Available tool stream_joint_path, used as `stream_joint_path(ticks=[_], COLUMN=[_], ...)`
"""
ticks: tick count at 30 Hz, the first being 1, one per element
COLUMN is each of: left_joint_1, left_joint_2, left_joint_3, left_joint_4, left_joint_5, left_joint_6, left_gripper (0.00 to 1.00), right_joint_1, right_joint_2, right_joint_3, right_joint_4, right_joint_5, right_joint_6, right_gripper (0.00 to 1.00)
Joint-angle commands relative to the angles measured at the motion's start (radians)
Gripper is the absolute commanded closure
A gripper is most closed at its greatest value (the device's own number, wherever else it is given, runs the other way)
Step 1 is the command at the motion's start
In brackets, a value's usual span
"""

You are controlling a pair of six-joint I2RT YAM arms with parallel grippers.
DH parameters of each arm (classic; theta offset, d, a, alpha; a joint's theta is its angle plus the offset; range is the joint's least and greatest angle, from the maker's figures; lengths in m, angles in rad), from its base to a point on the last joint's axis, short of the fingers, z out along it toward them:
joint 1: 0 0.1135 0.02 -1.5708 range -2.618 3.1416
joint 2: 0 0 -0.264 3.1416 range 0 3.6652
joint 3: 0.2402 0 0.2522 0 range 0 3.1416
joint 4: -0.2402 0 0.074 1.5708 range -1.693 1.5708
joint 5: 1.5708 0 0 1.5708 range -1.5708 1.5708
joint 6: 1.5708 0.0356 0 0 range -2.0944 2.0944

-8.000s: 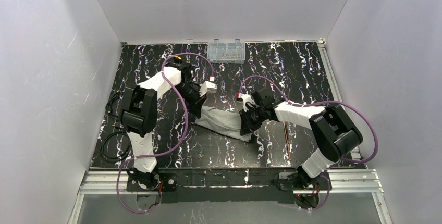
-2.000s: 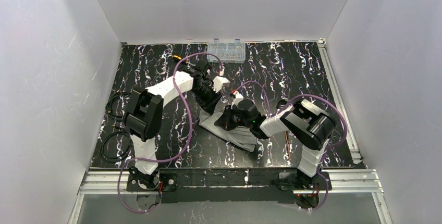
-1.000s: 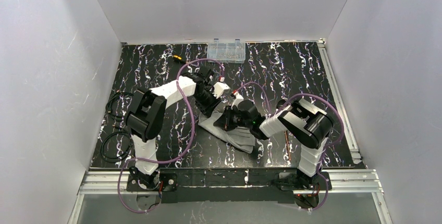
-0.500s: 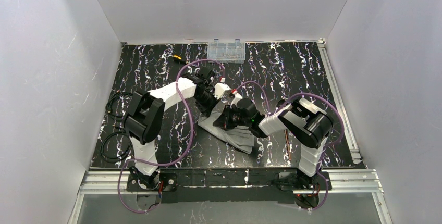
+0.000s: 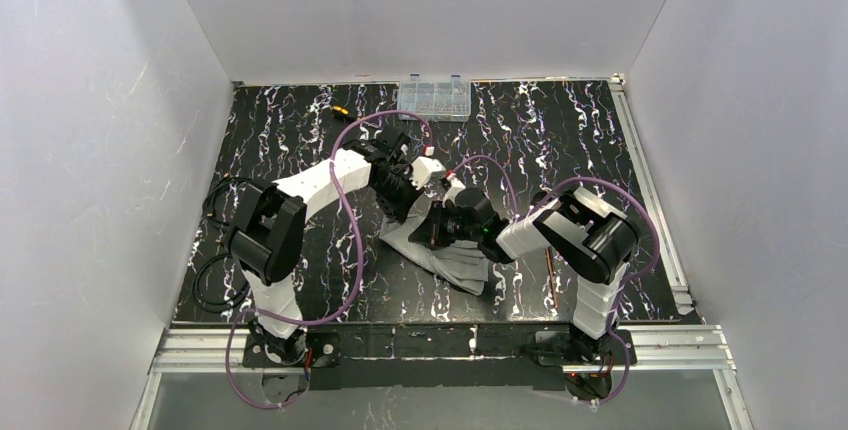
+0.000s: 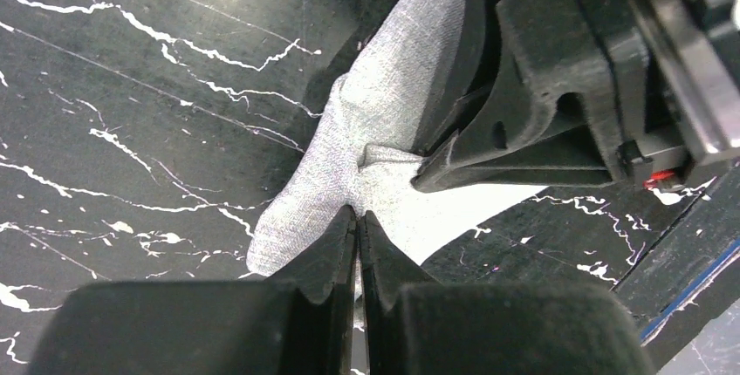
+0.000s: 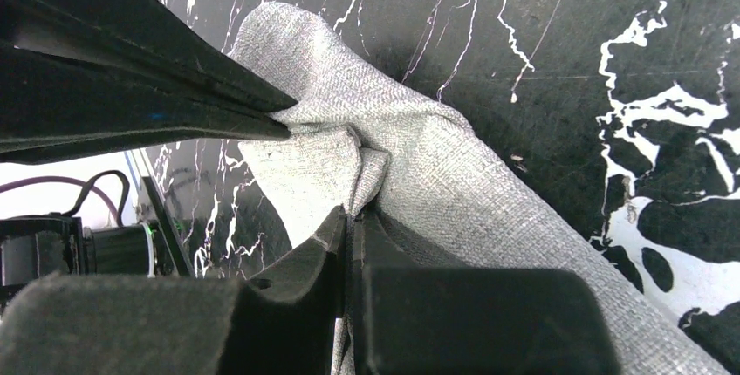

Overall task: Fold the napkin into a case and place the utensils inside
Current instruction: Grasp the top corner of the smaller rectangle folded napkin from the folded napkin.

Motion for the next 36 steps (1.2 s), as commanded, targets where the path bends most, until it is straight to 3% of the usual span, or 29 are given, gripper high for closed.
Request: stream_joint_path(ticks=[1, 9, 15, 23, 28, 32, 36], left_joint_1=[-0.005, -0.004, 0.009, 0.017, 0.019, 0.021, 0.021], left_joint_2=[-0.040, -0.028, -0.015, -0.050, -0.072, -0.076, -0.084], left_joint_3=[-0.002, -0.021, -0.039, -0.079, -0.099, -0.106, -0.102], left_joint_4=[-0.037, -0.039, -0.024, 0.028, 0.051, 0.057, 0.057], left_joint_5=[0.080, 0.078, 0.059, 0.057, 0.050, 0.044, 0.047], left_joint_6=[0.023, 0.039, 0.044, 0.059, 0.068, 0.076, 0.082], left_gripper=[1.00, 1.00, 1.00, 1.00, 1.00, 1.00, 1.00], right_joint_1=[-0.007, -0.050, -0.076, -0.093, -0.133, -0.142, -0.143], right_joint_2=[-0.001, -0.040, -0.047, 0.037, 0.042, 0.035, 0.041], right_joint_3=[0.013, 0.149, 0.135, 0.129, 0.118, 0.156, 0.175], right_joint_4=[-0.164, -0.345, -0.284, -0.033, 0.000, -0.129, -0.155], right_joint_5=[-0.020, -0.127, -0.224, -0.343, -0.345, -0.332, -0.343], right_joint_6=[-0.069, -0.221, -0.210, -0.044, 0.004, -0.058, -0.074], right_gripper=[0.99, 0.99, 0.99, 0.99, 0.99, 0.99, 0.99])
